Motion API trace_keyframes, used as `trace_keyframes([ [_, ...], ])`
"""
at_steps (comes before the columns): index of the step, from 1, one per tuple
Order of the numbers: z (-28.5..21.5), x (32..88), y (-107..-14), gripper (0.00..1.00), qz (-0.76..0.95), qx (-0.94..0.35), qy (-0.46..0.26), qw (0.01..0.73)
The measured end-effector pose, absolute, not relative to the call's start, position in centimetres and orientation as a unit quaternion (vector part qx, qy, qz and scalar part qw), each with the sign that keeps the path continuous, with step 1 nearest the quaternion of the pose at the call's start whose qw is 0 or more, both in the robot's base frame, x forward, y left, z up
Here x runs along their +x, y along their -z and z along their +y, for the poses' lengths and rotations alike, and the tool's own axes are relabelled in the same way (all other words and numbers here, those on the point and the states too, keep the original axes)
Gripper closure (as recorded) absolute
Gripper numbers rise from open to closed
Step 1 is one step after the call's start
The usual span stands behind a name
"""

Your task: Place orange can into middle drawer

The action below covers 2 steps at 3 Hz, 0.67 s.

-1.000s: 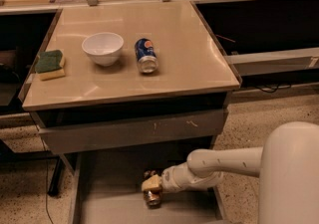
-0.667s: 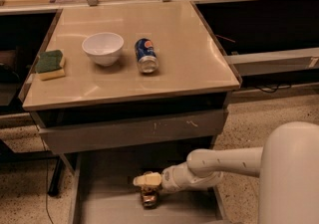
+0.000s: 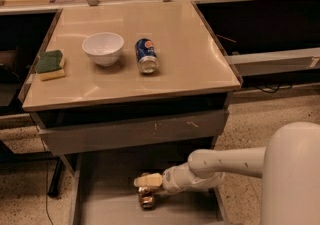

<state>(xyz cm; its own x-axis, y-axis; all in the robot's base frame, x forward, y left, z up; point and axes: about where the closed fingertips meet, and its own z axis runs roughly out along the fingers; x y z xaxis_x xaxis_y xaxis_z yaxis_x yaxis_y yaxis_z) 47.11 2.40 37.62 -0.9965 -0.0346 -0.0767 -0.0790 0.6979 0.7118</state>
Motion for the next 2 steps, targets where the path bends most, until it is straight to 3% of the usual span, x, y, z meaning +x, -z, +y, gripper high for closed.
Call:
trace_keyframes([
  [2,-1.6,45.1,-45.2,0.0,0.937,0.043,-0.326,0.116],
])
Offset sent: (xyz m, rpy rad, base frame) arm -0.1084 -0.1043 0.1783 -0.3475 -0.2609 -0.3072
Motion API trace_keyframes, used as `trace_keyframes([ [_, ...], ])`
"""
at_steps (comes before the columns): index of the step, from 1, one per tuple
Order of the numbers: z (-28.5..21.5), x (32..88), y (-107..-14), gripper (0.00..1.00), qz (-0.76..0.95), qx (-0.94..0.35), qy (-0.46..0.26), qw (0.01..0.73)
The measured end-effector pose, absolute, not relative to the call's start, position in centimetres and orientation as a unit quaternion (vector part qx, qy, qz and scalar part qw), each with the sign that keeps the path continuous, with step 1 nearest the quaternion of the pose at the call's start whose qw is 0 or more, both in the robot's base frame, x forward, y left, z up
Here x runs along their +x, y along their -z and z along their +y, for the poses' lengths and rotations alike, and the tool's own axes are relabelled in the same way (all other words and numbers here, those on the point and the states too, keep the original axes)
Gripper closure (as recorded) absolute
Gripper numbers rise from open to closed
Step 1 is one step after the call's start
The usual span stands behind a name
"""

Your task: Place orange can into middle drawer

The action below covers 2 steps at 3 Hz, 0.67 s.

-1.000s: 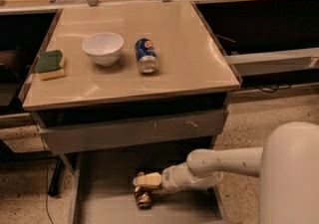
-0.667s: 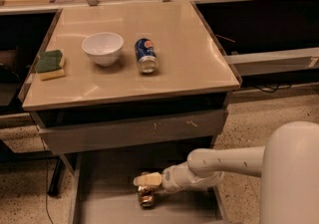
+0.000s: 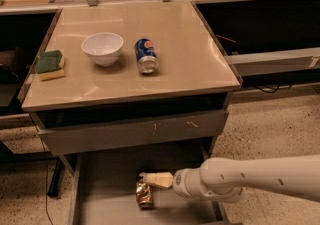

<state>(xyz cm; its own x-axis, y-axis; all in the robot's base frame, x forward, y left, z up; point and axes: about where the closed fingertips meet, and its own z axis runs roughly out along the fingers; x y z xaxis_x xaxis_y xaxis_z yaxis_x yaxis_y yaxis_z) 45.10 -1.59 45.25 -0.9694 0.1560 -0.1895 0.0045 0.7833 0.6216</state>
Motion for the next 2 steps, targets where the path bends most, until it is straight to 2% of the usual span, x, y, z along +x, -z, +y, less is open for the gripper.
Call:
trace_keyframes([
  [2,-4.3,38.4,-51.4,0.0,0.949,0.101,-0.244,0.171],
])
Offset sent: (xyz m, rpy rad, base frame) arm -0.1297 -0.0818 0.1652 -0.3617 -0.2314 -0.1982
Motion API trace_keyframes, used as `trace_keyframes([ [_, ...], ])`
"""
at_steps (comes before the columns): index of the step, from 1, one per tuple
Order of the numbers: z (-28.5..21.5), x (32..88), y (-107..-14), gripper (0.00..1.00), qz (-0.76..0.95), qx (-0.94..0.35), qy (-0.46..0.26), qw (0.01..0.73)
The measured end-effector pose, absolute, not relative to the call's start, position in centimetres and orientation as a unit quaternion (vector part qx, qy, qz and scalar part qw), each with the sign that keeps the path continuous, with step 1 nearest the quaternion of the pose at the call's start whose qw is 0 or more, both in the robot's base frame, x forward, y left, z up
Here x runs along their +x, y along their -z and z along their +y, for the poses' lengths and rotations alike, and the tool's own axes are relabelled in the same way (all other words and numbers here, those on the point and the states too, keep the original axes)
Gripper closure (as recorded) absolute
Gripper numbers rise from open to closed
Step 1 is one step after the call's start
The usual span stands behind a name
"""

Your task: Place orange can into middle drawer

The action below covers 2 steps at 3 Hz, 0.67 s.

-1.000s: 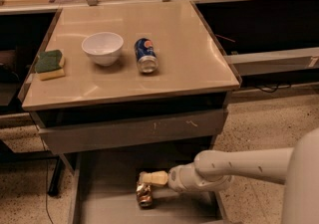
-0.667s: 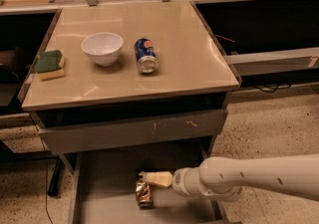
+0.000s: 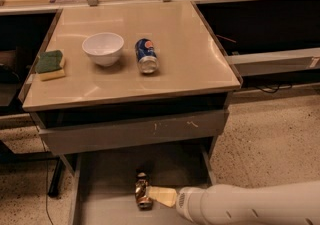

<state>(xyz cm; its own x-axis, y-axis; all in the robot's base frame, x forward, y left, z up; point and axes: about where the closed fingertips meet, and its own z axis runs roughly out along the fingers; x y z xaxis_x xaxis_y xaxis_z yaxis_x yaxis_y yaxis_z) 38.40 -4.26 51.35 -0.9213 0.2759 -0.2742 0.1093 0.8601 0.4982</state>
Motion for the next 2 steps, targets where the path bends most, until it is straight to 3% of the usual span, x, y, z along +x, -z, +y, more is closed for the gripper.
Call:
trace_keyframes([
  [2,-8.7,31.7,-53.4,0.0,0.959,0.126,-0.172,0.186],
])
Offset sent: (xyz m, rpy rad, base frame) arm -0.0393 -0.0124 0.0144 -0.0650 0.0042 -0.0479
